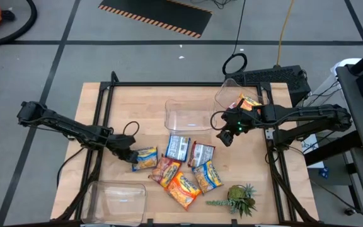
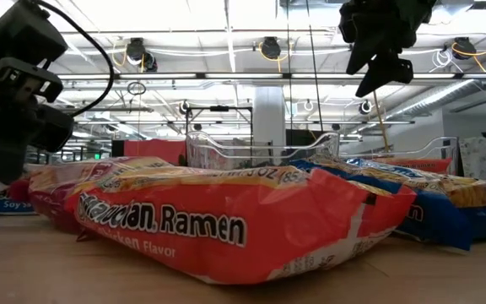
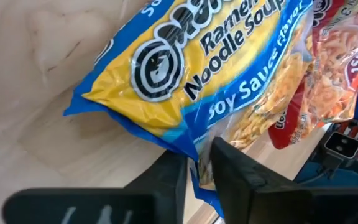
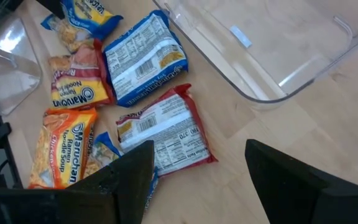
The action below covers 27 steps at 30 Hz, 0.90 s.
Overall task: Sort Maruchan noodles
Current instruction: Put the top left blue noodle pack into the top left transparent bin
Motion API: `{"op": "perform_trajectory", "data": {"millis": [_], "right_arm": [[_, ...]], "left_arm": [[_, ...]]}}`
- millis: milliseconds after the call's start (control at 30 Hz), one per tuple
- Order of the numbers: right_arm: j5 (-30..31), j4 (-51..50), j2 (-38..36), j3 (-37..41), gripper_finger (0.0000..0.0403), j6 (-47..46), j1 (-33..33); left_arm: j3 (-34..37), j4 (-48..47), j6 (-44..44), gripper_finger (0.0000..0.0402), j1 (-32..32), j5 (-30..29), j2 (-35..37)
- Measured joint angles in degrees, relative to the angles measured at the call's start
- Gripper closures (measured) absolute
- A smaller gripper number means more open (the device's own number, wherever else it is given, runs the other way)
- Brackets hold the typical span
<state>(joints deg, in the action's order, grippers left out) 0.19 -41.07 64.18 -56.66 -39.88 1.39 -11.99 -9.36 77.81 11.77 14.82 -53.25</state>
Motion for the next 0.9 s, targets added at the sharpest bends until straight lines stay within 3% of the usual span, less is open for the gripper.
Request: {"op": "perform_trajectory", "data": {"millis": [300, 667, 900], "right_arm": [[0.0, 0.2, 0.0, 0.0, 0.0156, -1.2, 0.0], [1.7, 3.7, 0.0, 0.0, 0.0156, -1.7, 0.0], [1.2, 9.6, 0.0, 0.0, 0.0156, -3.2, 0.0]], "left_arm": [[-3.9, 0.4, -2.2, 0.0394, 0.0, -3.1, 0.0], [-9.1, 0.5, -7.3, 0.0399, -0.1, -8.3, 0.0], [-14.8, 0.1, -16.5, 0.04, -0.1, -12.1, 0.0]]}}
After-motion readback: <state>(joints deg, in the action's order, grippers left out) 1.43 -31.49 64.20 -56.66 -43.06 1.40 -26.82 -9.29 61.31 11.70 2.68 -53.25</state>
